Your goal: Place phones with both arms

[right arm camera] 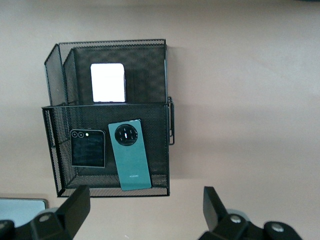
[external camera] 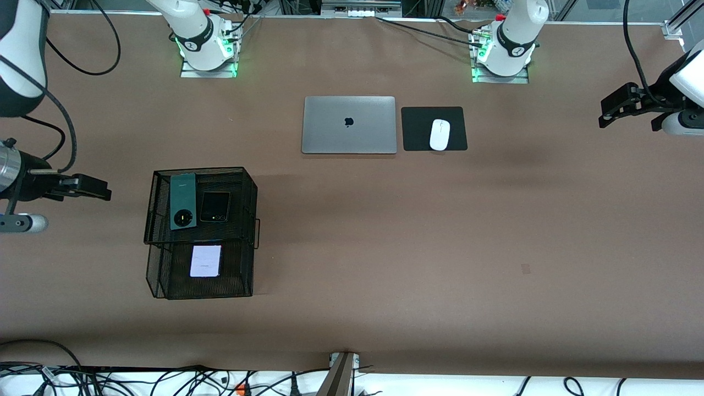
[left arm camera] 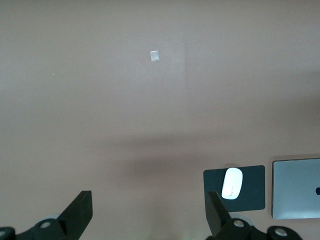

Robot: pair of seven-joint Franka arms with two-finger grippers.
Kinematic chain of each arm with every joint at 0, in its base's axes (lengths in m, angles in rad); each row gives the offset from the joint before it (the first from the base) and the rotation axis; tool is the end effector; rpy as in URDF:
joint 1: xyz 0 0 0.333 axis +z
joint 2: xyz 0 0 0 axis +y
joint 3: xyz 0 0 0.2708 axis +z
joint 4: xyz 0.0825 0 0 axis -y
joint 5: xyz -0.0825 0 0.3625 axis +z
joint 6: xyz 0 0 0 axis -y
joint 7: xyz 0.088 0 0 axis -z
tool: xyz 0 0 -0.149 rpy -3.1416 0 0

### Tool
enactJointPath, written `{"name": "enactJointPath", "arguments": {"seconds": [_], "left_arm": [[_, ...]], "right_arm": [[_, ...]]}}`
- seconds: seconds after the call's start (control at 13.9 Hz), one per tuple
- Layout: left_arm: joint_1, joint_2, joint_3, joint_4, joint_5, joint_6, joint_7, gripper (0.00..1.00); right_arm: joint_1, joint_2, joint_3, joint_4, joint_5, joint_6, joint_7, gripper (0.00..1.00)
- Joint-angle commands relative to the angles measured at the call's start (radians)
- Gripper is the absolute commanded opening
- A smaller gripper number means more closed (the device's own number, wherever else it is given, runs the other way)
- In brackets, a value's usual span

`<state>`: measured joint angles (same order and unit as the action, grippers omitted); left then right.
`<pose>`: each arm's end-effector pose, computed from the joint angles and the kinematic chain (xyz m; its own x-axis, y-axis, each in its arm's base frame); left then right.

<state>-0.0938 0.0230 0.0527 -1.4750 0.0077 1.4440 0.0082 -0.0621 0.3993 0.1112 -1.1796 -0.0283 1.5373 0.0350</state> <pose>0.5237 -0.0206 0.5570 0.9974 -0.0482 -0.0540 -0.0487 -0.9988 -0.0084 0.6258 0.0147 0.4786 0.9992 0.0061 -0.0399 0.0056 -0.9999 -0.0135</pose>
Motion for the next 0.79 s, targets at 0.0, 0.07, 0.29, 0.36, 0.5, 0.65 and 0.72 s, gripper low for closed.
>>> {"name": "enactJointPath", "arguments": {"seconds": [0.0, 0.07, 0.29, 0.36, 0.5, 0.65, 0.72], "left_arm": [[-0.003, -0.005, 0.003, -0.001, -0.006, -0.004, 0.006, 1.0], [-0.003, -0.005, 0.003, -0.001, -0.006, -0.004, 0.006, 1.0], [-0.003, -0.006, 0.001, 0.002, -0.006, -0.004, 0.007, 1.0], [-0.003, -0.006, -0.001, 0.002, -0.006, -0.004, 0.006, 1.0], [-0.003, -0.008, -0.001, 0.004, -0.006, -0.005, 0.006, 1.0], [-0.003, -0.008, -0.001, 0.004, -0.006, -0.005, 0.007, 1.0], [-0.003, -0.006, -0.001, 0.004, -0.006, -0.005, 0.006, 1.0]], "right_arm": [[-0.1, -0.14, 0.112, -0.224, -0.024, 0.118, 0.032, 1.0], [-0.12, -0.142, 0.134, -0.226, -0.025, 0.118, 0.049, 1.0], [-0.127, -0.131, 0.162, -0.222, -0.032, 0.113, 0.12, 1.0], [-0.124, -0.131, 0.162, -0.222, -0.032, 0.112, 0.12, 1.0], [-0.122, -0.131, 0.163, -0.222, -0.025, 0.113, 0.128, 1.0], [-0.114, -0.129, 0.163, -0.222, -0.025, 0.113, 0.129, 1.0], [-0.113, -0.131, 0.165, -0.222, -0.022, 0.112, 0.132, 1.0]]}}
